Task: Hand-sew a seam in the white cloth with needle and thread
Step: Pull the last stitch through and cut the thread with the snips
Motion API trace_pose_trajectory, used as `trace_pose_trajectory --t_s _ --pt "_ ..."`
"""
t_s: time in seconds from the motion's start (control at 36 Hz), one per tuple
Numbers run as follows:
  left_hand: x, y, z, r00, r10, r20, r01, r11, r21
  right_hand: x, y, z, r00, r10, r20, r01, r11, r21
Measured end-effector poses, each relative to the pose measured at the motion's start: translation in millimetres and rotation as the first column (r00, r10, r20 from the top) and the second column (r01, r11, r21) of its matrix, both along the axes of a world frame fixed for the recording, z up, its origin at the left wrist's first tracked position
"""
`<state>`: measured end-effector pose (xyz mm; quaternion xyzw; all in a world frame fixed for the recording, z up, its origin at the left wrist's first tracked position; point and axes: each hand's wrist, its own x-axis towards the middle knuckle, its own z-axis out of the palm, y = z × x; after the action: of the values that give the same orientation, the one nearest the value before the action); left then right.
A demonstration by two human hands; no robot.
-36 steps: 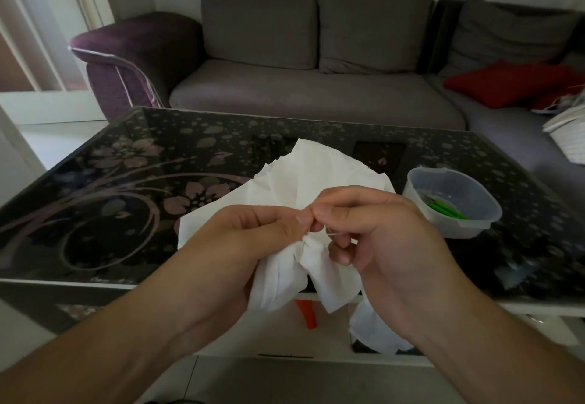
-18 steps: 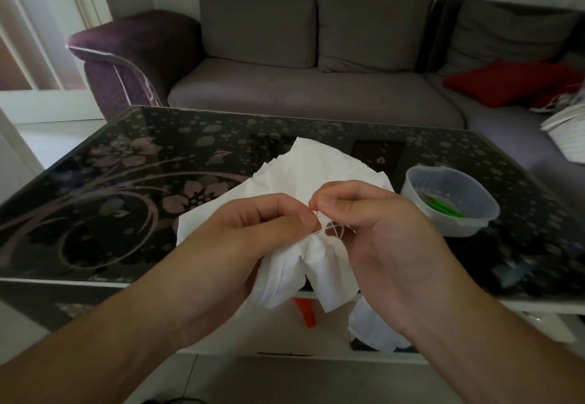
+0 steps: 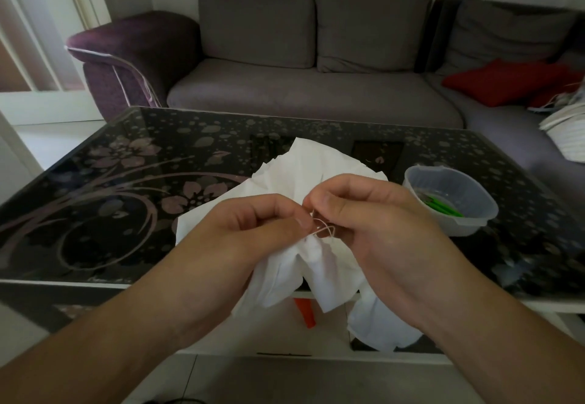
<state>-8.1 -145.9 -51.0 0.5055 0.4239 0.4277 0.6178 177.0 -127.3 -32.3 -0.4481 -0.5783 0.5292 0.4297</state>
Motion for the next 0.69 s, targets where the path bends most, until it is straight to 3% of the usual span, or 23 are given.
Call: trace_pose_trajectory --t_s 0.17,0.31,0.56,0.69 --pt "2 -1 0 0.995 -0.010 -0.103 0.015 0.999 0.047 -1 -1 3 0.993 -0.108 0.046 0.105 0.993 0.059" --pt "3 -4 4 0.975 -0.033 -0.218 0.053 0.995 0.086 -1 6 6 0.983 -0.179 -0.031 0.180 0.983 0.033" --pt "3 -1 7 0.960 -0.020 -0.280 0.056 0.991 0.122 2 9 9 0.957 -0.191 -0.219 0.177 0.981 -0.082" --pt "3 -3 9 0.942 -0.026 -0.334 0.091 0.979 0.180 0 8 10 0.951 -0.185 -0.246 0.167 0.982 -0.093"
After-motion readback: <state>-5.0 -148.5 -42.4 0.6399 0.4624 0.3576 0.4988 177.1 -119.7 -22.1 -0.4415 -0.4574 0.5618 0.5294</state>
